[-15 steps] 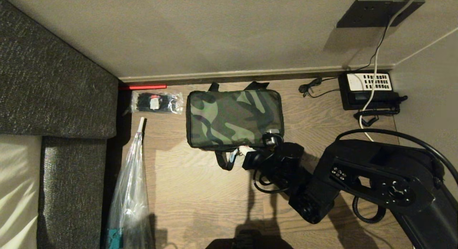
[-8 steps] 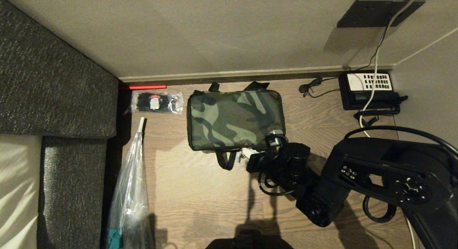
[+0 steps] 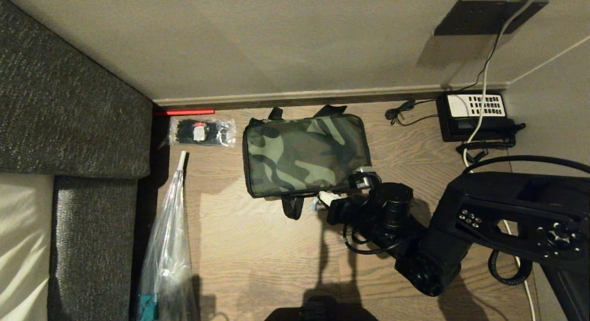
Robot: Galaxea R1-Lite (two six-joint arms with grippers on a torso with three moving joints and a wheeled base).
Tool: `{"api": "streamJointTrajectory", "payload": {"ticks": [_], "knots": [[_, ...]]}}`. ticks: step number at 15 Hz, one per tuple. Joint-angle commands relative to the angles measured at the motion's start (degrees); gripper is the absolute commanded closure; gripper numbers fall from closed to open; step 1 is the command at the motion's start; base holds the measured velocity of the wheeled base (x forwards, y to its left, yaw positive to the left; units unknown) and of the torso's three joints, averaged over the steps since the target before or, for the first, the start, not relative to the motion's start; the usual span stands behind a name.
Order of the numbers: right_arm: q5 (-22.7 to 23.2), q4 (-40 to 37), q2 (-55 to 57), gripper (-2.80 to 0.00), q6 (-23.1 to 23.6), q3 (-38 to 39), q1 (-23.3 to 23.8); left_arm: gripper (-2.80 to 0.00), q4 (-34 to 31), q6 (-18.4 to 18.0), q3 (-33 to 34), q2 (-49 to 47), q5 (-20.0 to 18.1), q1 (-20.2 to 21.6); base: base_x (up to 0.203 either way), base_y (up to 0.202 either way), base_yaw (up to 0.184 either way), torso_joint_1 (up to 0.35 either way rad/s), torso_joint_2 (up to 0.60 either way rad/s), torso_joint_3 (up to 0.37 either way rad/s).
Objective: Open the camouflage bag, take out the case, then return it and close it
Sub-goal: Open the top of the storage box
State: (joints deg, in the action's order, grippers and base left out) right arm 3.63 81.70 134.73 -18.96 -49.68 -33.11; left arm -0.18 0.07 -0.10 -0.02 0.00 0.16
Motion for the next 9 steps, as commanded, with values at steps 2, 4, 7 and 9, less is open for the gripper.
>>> {"api": "streamJointTrajectory", "payload": {"ticks": [2, 4, 7, 9], "knots": [[0.15, 0.48, -1.32, 0.0, 0.65, 1.34, 0.31, 0.0, 0.01, 0.01, 0.01, 0.11, 0.0, 0.02, 0.0, 0.0, 0.0, 0.0, 0.0, 0.0], [0.07, 0.32, -0.91, 0.0, 2.7, 1.52, 0.5, 0.0, 0.01, 0.01, 0.09, 0.11, 0.0, 0.02, 0.0, 0.0, 0.0, 0.0, 0.0, 0.0], [0.15, 0.22, -1.14, 0.0, 3.05, 1.51, 0.41, 0.0, 0.01, 0.01, 0.01, 0.11, 0.0, 0.02, 0.0, 0.0, 0.0, 0.0, 0.0, 0.0], [0.03, 0.02, -0.56, -2.8, 3.05, 1.38, 0.41, 0.0, 0.01, 0.01, 0.01, 0.11, 0.0, 0.02, 0.0, 0.0, 0.0, 0.0, 0.0, 0.0]]}}
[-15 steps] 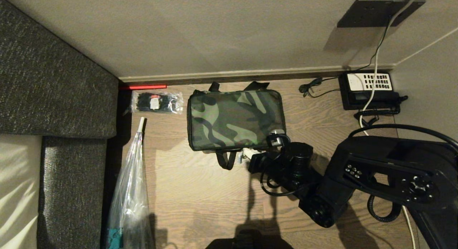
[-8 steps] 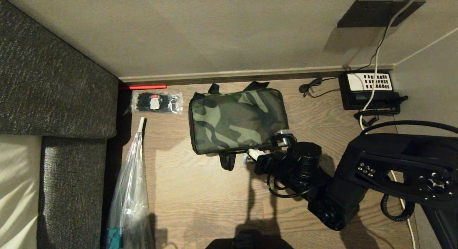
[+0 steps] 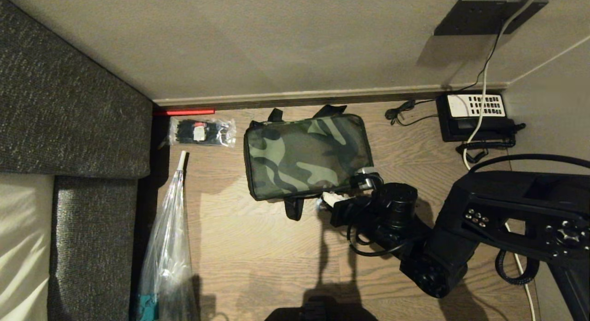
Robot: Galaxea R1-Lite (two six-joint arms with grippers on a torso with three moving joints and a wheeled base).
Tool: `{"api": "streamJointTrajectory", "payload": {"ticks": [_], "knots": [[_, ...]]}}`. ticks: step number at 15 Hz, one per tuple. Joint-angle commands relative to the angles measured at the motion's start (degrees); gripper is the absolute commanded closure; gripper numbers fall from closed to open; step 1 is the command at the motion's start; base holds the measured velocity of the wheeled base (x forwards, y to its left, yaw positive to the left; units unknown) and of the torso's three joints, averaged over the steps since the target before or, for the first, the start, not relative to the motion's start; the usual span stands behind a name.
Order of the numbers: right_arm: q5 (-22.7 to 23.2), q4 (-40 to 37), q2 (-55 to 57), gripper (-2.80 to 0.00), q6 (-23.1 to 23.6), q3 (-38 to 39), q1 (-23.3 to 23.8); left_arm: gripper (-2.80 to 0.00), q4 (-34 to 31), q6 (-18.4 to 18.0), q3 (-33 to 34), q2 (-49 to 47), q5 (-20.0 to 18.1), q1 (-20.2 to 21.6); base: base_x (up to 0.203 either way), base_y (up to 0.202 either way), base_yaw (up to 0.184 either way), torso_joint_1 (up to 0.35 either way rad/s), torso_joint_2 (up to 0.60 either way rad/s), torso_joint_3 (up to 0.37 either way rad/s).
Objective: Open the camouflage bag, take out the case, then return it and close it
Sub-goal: Open the top of the storage box
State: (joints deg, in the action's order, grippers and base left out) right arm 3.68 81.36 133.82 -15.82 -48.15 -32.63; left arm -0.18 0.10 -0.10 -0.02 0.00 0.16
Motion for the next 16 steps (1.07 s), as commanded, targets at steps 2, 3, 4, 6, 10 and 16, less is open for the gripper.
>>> {"api": "streamJointTrajectory", "payload": {"ticks": [2, 3, 4, 6, 10, 16], "knots": [[0.01, 0.46, 1.33, -2.8, 0.21, -0.54, -0.14, 0.0, 0.01, -0.01, 0.01, 0.11, 0.0, 0.02, 0.0, 0.0, 0.0, 0.0, 0.0, 0.0], [0.09, 0.38, 1.81, -2.8, 0.35, -0.54, -0.15, 0.0, 0.01, -0.01, 0.01, 0.11, 0.0, 0.02, 0.0, 0.0, 0.0, 0.0, 0.0, 0.0], [0.1, 0.33, 2.31, -2.8, 0.35, -0.61, -0.15, 0.0, 0.01, -0.01, 0.01, 0.11, 0.0, 0.02, 0.0, 0.0, 0.0, 0.0, 0.0, 0.0], [0.19, 0.19, 3.64, -2.8, 1.29, -1.14, -0.15, 0.0, 0.01, -0.01, 0.03, 0.11, 0.0, 0.02, 0.0, 0.0, 0.0, 0.0, 0.0, 0.0], [0.88, 0.19, 5.59, -2.8, 4.56, -2.3, 0.11, 0.0, 0.01, -0.01, 0.01, 0.19, 0.0, 0.02, 0.0, 0.0, 0.0, 0.0, 0.0, 0.0], [0.8, 0.82, 7.77, -2.8, 5.1, -6.33, 1.19, 0.0, 0.01, -0.01, 0.01, 0.11, 0.0, 0.02, 0.0, 0.0, 0.0, 0.0, 0.0, 0.0]]}}
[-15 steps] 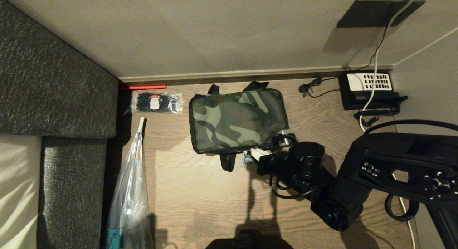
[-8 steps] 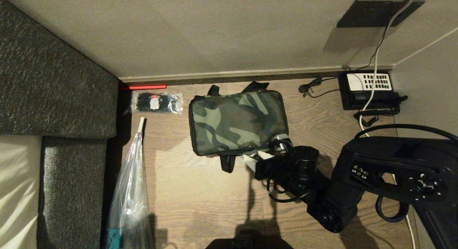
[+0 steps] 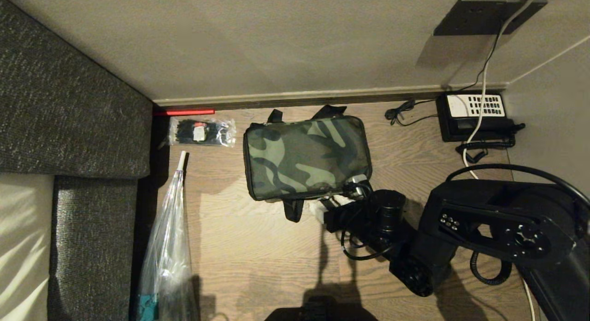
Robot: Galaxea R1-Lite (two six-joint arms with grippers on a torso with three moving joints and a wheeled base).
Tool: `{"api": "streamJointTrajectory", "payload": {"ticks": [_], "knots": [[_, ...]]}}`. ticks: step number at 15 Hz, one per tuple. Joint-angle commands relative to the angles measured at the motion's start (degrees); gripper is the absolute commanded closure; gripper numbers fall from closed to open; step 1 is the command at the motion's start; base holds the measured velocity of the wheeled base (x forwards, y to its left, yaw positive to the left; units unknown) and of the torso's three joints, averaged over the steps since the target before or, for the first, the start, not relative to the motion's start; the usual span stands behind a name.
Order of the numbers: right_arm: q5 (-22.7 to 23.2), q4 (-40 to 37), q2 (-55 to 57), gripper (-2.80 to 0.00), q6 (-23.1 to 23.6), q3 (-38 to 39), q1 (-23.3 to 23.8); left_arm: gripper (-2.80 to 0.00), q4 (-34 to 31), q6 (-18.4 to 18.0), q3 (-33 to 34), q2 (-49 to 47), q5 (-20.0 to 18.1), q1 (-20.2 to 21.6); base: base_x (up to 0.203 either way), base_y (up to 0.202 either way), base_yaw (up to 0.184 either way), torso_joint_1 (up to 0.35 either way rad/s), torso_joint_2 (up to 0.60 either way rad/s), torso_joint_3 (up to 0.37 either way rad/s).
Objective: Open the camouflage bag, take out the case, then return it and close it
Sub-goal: Open the top of the storage box
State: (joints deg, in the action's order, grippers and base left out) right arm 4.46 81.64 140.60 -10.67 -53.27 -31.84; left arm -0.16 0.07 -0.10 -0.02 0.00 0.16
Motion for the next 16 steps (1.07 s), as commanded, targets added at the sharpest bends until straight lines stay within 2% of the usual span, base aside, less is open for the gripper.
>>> {"api": "streamJointTrajectory", "payload": {"ticks": [1, 6, 7, 16], "knots": [[0.02, 0.54, 1.15, -2.8, -0.13, -2.09, 0.8, 0.0, -0.02, 0.01, 0.01, 0.19, 0.0, 0.02, 0.0, 0.0, 0.0, 0.0, 0.0, 0.0], [-0.17, 0.45, 2.14, -2.8, -1.9, -4.56, 1.52, 0.0, -0.02, 0.01, 0.01, 0.2, 0.0, 0.02, 0.0, 0.0, 0.0, 0.0, 0.0, 0.0], [-0.24, 0.45, 2.14, 0.0, -2.25, -4.56, 1.52, 0.0, -0.02, 0.01, 0.01, 0.2, 0.0, 0.02, 0.0, 0.0, 0.0, 0.0, 0.0, 0.0], [-0.16, 0.45, 1.6, 0.0, -1.73, -3.67, 1.43, 0.0, -0.02, 0.01, 0.01, 0.18, 0.0, 0.02, 0.0, 0.0, 0.0, 0.0, 0.0, 0.0]]}}
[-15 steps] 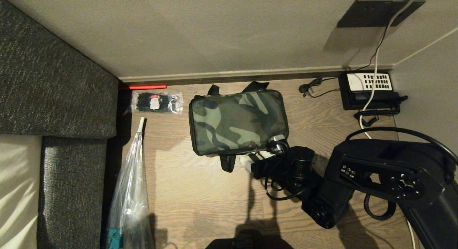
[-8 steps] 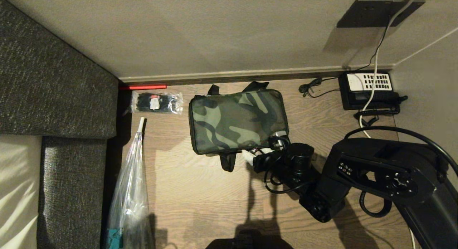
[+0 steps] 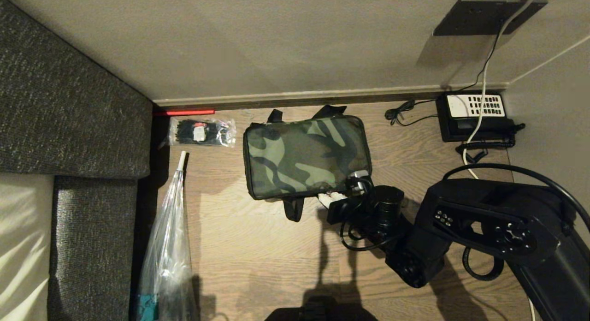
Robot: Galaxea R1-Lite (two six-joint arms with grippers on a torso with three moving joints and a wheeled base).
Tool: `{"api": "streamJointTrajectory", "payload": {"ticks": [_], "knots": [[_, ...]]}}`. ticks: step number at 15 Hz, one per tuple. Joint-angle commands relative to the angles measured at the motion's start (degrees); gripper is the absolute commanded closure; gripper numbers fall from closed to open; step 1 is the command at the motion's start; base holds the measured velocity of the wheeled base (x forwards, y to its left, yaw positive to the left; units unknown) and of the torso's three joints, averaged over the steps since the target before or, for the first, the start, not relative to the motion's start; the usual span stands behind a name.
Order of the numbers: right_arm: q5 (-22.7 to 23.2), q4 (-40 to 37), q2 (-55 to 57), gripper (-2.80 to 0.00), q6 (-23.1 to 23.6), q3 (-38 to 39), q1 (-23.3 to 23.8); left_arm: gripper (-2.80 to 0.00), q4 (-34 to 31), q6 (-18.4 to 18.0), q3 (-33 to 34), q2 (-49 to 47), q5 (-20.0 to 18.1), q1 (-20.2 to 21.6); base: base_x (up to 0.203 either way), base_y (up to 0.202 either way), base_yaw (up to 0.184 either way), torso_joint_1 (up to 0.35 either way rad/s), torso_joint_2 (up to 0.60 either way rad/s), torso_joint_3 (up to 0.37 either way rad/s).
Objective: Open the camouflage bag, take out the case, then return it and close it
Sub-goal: Open the top of the storage box
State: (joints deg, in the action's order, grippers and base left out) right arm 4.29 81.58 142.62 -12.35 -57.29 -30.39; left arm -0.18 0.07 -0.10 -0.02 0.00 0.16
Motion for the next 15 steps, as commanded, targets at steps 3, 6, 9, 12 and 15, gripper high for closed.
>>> {"api": "streamJointTrajectory", "payload": {"ticks": [3, 6, 9, 12, 15], "knots": [[0.15, 0.51, -1.5, 0.0, -0.05, 1.89, -0.02, 0.0, 0.01, 0.01, 0.01, 0.11, 0.0, 0.02, 0.0, 0.0, 0.0, 0.0, 0.0, 0.0], [0.28, 0.5, -3.83, 0.0, -0.01, 4.6, -0.02, 0.0, 0.01, 0.01, 0.01, 0.11, 0.0, 0.02, 0.0, 0.0, 0.0, 0.0, 0.0, 0.0], [0.28, 0.42, -5.77, 0.0, 0.11, 6.63, -0.02, 0.0, 0.01, 0.01, 0.01, 0.11, 0.0, 0.02, 0.0, 0.0, 0.0, 0.0, 0.0, 0.0], [0.28, 0.47, -6.79, 0.0, 0.22, 7.58, 0.07, 0.0, 0.01, 0.01, 0.01, 0.11, 0.0, 0.02, 0.0, 0.0, 0.0, 0.0, 0.0, 0.0], [0.33, 0.48, -7.57, 0.0, 0.55, 8.89, 0.61, 0.0, 0.01, 0.01, 0.01, 0.11, 0.0, 0.02, 0.0, 0.0, 0.0, 0.0, 0.0, 0.0]]}}
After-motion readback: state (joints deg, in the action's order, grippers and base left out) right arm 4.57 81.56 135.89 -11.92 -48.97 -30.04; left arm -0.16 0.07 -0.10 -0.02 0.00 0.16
